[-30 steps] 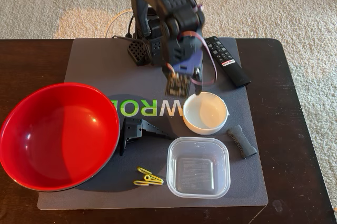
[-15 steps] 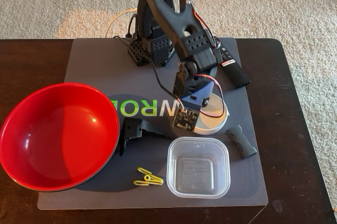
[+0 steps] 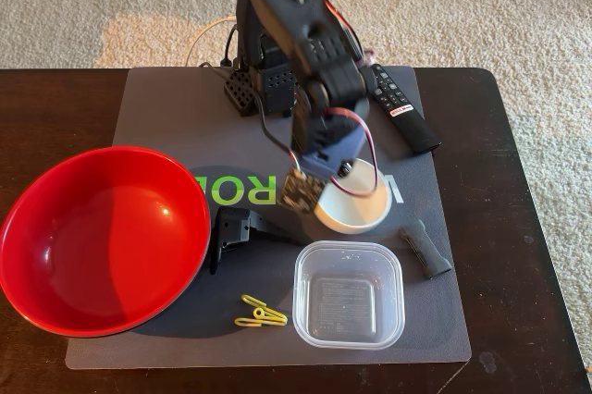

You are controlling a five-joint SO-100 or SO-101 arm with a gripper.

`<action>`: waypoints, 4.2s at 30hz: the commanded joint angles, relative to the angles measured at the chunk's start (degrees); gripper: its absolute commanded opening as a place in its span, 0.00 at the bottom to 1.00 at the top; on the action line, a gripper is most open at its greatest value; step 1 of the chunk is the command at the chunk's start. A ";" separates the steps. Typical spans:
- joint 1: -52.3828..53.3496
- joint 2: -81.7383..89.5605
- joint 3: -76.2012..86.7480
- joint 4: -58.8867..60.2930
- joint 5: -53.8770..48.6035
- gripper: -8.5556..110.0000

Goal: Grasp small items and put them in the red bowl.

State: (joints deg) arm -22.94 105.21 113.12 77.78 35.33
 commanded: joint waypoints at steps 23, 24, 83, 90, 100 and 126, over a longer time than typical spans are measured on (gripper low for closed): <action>6.42 17.05 20.04 -11.25 7.29 0.29; 6.50 15.56 19.78 -11.60 7.65 0.30; 48.96 -3.52 -37.00 0.88 7.38 0.07; 56.34 -25.58 -53.96 5.36 11.78 0.07; 55.99 -38.76 -54.23 5.27 17.40 0.07; 45.70 -12.92 -51.59 14.59 18.72 0.31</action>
State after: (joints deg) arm 29.44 83.41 60.64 91.93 53.70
